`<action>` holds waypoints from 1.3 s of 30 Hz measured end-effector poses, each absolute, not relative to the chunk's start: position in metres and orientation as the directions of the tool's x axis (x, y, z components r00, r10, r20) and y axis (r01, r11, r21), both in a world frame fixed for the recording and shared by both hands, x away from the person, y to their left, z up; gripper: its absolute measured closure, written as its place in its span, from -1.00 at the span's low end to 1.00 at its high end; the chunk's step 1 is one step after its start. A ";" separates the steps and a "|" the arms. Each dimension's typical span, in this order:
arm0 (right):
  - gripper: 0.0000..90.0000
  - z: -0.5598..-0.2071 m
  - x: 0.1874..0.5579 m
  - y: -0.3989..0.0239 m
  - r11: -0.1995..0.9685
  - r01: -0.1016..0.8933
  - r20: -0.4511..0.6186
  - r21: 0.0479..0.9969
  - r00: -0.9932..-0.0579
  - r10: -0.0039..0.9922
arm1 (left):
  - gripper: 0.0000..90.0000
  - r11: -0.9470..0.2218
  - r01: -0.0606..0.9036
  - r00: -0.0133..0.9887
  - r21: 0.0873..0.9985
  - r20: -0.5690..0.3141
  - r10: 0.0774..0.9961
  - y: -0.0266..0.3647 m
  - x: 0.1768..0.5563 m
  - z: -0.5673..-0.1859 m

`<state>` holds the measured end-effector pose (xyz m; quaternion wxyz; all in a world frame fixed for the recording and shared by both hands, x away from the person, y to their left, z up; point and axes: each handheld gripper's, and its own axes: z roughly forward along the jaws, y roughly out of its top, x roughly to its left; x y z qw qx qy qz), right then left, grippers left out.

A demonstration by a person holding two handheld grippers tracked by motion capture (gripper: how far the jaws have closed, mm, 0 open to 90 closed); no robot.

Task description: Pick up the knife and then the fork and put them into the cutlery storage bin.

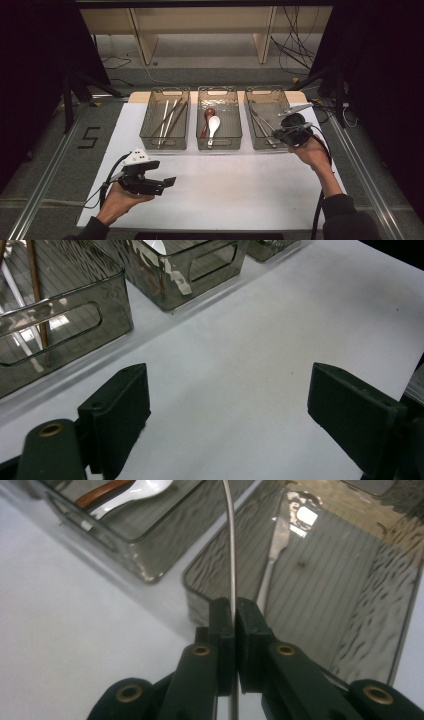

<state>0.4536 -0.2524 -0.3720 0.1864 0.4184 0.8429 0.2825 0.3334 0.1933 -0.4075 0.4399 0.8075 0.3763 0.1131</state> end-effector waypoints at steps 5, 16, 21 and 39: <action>0.94 -0.371 0.467 -0.254 0.458 0.630 -0.066 0.627 -0.542 0.837 | -0.64 -0.325 0.506 0.690 0.799 -0.149 0.708 0.193 0.333 -0.408; 0.94 -0.372 0.494 -0.257 0.381 0.688 -0.032 0.617 -0.462 0.886 | -0.65 -0.330 0.501 0.696 0.800 -0.146 0.703 0.192 0.331 -0.409; 0.94 -0.373 0.503 -0.260 0.355 0.708 -0.017 0.610 -0.436 0.900 | -0.65 -0.326 0.503 0.697 0.800 -0.153 0.700 0.191 0.331 -0.408; 0.93 -0.383 0.525 -0.253 0.345 0.750 -0.032 0.565 -0.397 0.917 | -0.65 -0.336 0.505 0.704 0.795 -0.154 0.694 0.190 0.331 -0.409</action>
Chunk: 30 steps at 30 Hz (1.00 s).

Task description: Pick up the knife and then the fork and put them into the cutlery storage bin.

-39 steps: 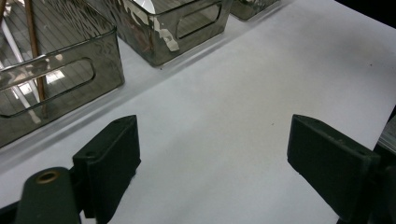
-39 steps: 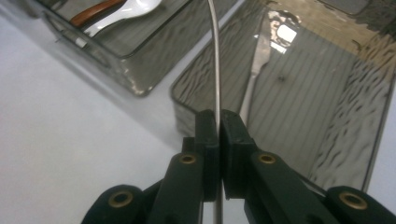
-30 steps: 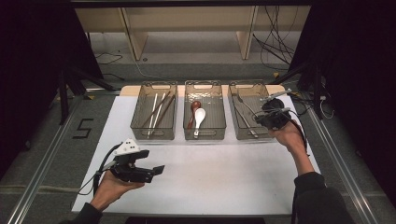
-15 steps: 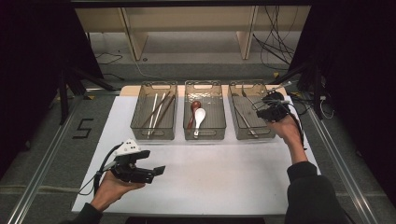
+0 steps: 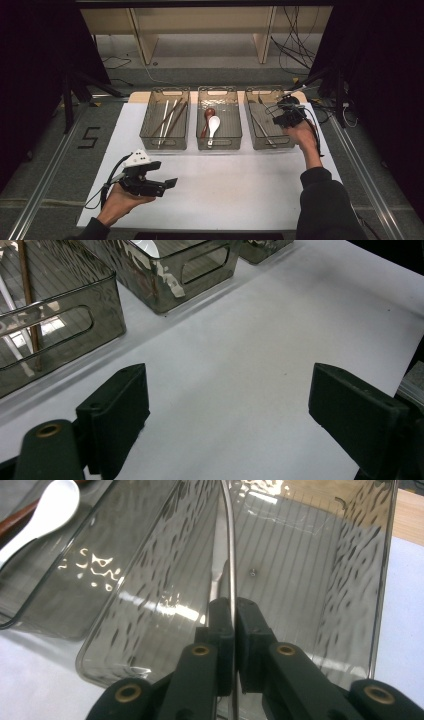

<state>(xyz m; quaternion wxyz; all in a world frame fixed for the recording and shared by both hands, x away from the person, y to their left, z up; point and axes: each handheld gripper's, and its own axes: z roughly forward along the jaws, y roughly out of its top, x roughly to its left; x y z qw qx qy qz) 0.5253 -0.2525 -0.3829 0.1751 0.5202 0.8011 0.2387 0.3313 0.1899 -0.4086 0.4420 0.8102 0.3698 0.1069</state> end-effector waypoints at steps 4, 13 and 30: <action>0.74 -0.384 0.528 -0.251 0.336 0.752 -0.006 0.567 -0.404 0.915 | -0.65 -0.338 0.506 0.704 0.793 -0.154 0.693 0.190 0.331 -0.409; 0.46 -0.379 0.522 -0.252 0.340 0.736 0.026 0.585 -0.436 0.900 | -0.66 -0.328 0.504 0.698 0.799 -0.154 0.699 0.191 0.331 -0.409; -0.06 -0.362 0.463 -0.232 0.326 0.628 0.104 0.706 -0.548 0.830 | -0.66 -0.318 0.500 0.692 0.805 -0.151 0.706 0.192 0.332 -0.408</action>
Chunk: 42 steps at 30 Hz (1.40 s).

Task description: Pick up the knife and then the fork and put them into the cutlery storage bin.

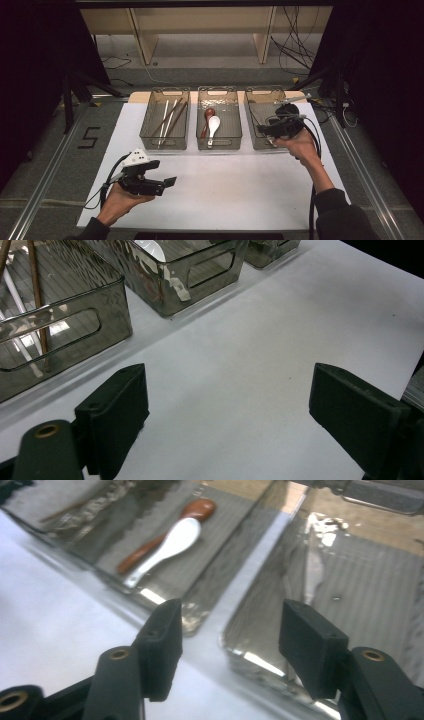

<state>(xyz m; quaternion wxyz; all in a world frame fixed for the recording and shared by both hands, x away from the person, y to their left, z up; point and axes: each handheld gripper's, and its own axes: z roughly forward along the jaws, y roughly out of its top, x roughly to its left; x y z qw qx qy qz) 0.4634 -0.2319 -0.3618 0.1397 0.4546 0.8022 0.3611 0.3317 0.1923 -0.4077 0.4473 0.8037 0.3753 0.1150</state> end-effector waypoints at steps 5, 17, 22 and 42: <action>-0.11 -0.366 0.448 -0.228 0.316 0.617 0.130 0.721 -0.568 0.812 | -0.66 -0.318 0.500 0.693 0.806 -0.152 0.705 0.191 0.332 -0.407; -0.33 -0.372 0.416 -0.218 0.284 0.582 0.162 0.762 -0.596 0.787 | -0.66 -0.320 0.498 0.695 0.806 -0.150 0.704 0.192 0.332 -0.407; -0.34 -0.375 0.406 -0.216 0.264 0.569 0.179 0.779 -0.605 0.776 | -0.66 -0.311 0.498 0.690 0.809 -0.153 0.707 0.193 0.333 -0.408; -0.42 -0.389 0.372 -0.204 0.254 0.509 0.178 0.822 -0.654 0.736 | -0.66 -0.305 0.489 0.689 0.817 -0.147 0.710 0.196 0.327 -0.407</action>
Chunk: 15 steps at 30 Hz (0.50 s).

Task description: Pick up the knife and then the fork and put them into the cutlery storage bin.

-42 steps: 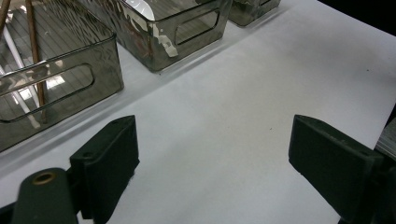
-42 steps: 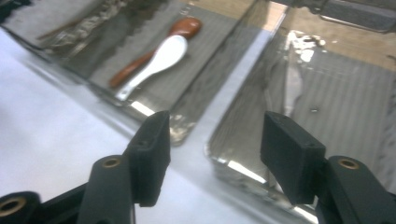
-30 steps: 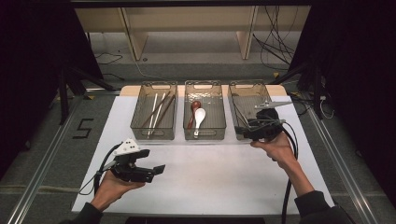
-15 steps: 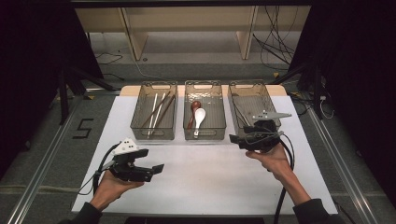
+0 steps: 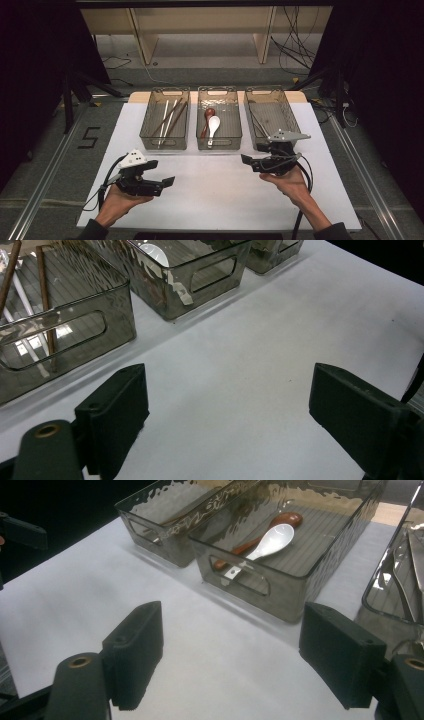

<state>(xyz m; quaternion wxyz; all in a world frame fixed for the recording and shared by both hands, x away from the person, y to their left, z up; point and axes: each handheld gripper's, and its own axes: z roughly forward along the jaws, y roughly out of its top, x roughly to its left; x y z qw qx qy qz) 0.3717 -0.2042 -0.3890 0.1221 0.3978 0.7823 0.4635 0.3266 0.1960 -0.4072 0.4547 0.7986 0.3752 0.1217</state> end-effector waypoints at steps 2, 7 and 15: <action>-0.42 -0.389 0.366 -0.207 0.244 0.505 0.182 0.828 -0.653 0.735 | -0.66 -0.303 0.488 0.688 0.818 -0.147 0.710 0.196 0.326 -0.407; -0.43 -0.389 0.355 -0.213 0.224 0.495 0.186 0.839 -0.650 0.737 | -0.66 -0.292 0.487 0.684 0.823 -0.152 0.714 0.199 0.327 -0.407; -0.48 -0.395 0.340 -0.220 0.203 0.494 0.196 0.846 -0.640 0.743 | -0.66 -0.273 0.481 0.681 0.833 -0.159 0.714 0.198 0.326 -0.405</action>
